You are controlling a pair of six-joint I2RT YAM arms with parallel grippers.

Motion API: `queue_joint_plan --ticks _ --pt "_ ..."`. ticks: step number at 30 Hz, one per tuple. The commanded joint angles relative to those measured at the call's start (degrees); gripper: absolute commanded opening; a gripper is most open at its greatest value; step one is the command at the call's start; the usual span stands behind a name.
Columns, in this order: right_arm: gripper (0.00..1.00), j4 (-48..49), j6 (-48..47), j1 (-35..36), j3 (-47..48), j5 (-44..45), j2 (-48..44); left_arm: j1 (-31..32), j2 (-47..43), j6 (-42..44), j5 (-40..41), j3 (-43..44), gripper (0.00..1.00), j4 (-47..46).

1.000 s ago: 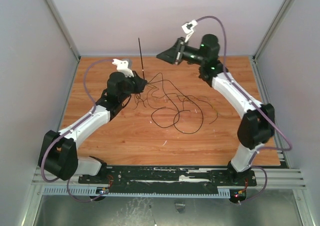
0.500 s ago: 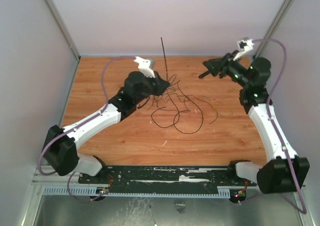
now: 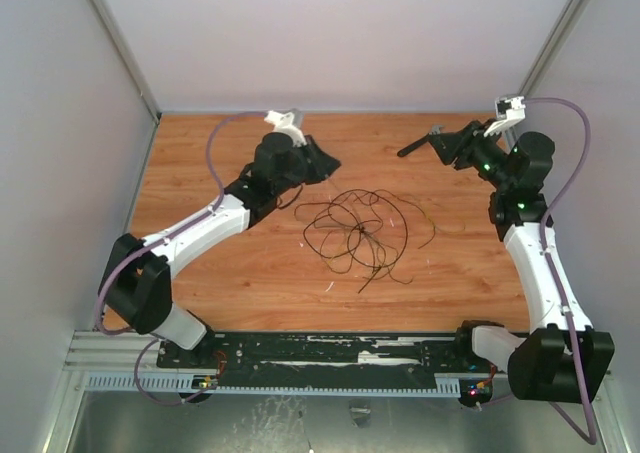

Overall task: Zip-tie the wires
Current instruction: Place the cable at the center of the board.

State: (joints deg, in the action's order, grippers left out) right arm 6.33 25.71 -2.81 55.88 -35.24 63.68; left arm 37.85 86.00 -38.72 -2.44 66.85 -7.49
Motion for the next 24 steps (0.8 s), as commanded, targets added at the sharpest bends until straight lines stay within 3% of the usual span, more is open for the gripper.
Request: queue_joint_plan --ticks 1,5,15,19,24 --pt "0.37 0.3 -0.2 -0.5 -1.4 0.1 1.1 -5.6 2.1 -5.7 -3.3 -8.4 0.12 -3.6" --pt "0.37 0.1 -1.0 -0.5 -2.4 0.2 1.7 -7.6 1.9 -6.1 -4.3 -12.6 0.13 -6.1" --pt "0.38 -1.7 -3.9 -0.4 -4.6 -0.6 4.2 -14.7 -7.0 -3.1 4.1 -19.8 0.22 -1.0" --pt "0.39 -2.4 -5.1 -0.4 -5.8 -0.1 5.5 -16.9 -10.9 -0.7 8.4 -21.8 0.33 2.7" --pt "0.49 -1.6 -5.7 -0.4 -6.7 2.0 6.2 -20.1 -15.8 -0.3 10.2 -23.9 0.62 4.8"
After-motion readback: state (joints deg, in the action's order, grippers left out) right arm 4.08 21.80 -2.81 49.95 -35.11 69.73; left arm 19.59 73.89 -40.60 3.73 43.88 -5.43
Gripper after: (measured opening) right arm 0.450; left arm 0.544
